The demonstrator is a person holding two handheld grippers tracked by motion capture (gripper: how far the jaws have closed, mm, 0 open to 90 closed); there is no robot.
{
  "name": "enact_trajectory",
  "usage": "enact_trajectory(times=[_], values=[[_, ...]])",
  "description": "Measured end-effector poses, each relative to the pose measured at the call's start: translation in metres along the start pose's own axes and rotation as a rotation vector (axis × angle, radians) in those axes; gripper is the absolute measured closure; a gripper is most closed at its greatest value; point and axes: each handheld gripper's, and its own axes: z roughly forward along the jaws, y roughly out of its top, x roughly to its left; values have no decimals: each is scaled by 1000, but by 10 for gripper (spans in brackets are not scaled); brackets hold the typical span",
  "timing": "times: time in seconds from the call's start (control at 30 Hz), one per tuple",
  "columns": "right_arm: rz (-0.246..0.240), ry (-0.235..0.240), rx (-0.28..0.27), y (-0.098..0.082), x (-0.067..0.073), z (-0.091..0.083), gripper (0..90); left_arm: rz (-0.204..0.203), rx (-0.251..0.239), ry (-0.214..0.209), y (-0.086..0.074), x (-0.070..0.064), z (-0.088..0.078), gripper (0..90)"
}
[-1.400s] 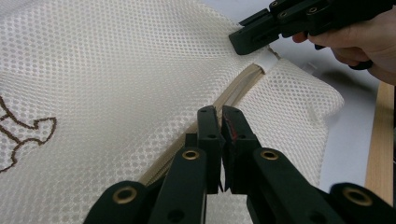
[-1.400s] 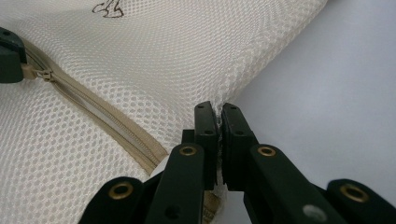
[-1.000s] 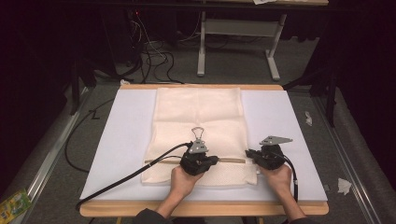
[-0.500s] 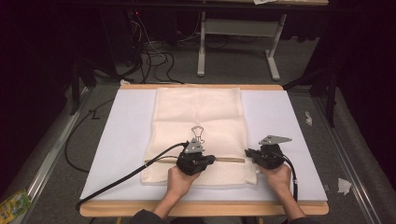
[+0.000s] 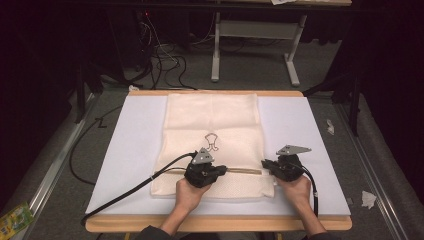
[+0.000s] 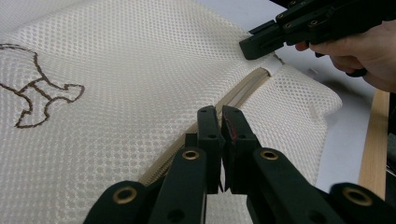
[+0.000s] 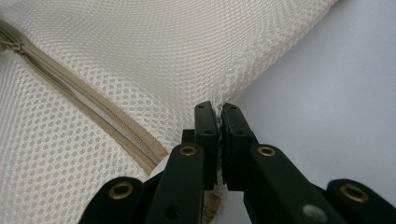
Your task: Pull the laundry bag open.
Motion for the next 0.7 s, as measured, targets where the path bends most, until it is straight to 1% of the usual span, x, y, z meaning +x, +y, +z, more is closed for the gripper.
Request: enact_trajectory(times=[0.2, 0.33, 0.37, 0.7], values=[[-8, -2, -2, -1, -1, 1, 878, -9, -17, 8, -2, 4, -7, 870], [-11, -6, 9, -1, 1, 3, 878, -17, -16, 4, -4, 5, -9, 870], [-17, -7, 11, -1, 1, 3, 878, -16, -16, 5, -4, 6, -9, 870], [-17, -4, 15, 0, 2, 3, 878, -11, -20, 17, -6, 6, -14, 870]])
